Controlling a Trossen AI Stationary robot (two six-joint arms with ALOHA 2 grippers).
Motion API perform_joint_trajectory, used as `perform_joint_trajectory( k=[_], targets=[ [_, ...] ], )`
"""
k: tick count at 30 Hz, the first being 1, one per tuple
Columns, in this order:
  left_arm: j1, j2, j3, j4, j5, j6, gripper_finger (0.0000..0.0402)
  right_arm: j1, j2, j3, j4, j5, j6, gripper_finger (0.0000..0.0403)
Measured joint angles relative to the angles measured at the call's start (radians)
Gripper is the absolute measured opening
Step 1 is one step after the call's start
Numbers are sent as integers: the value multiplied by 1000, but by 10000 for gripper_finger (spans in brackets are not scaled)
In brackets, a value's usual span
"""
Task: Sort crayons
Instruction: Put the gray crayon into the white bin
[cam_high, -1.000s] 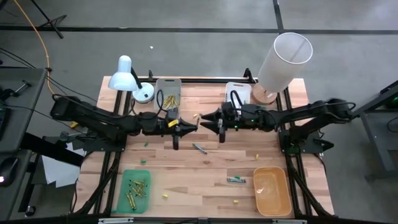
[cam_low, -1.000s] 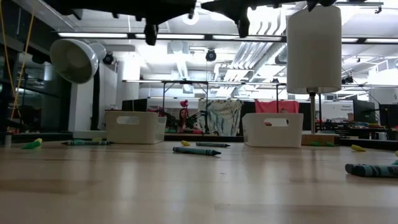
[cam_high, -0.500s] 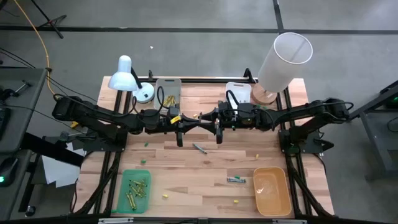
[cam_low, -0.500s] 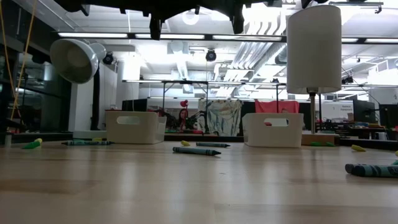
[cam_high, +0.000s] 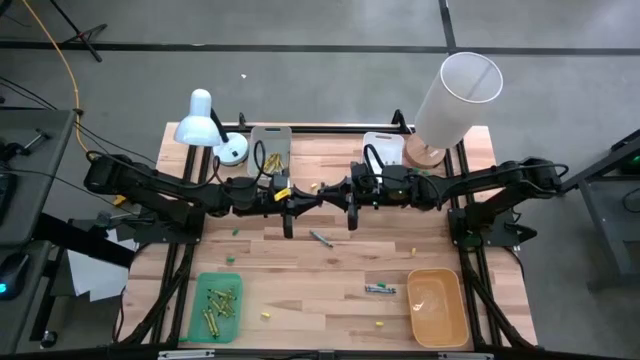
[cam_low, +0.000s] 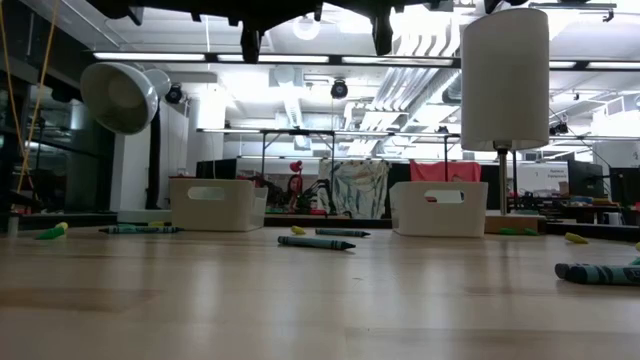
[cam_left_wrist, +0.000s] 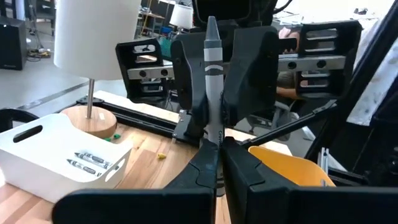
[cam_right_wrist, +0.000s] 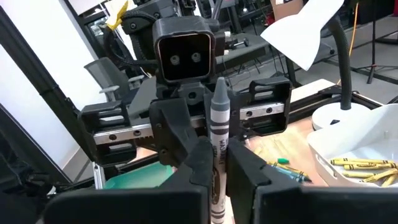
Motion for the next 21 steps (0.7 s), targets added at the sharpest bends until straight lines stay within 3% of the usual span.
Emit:
perform_joint_trajectory(
  k=[4,9,16,21],
  targets=[
    [0,-2,0,-23,11,8,11,1,-1,0,-13,-6,-1,11],
    [0,-66,0,-200,8,9,63,-19,-63,0,-113,-10,-12,6],
    [0,-268,-2,-575,-114,-29,127,-49,-235,0,-489,52,-26,3],
    [-1,-417,-76,-613,-173,-77,140,-33,-369,-67,-681,149,36,2]
  ],
)
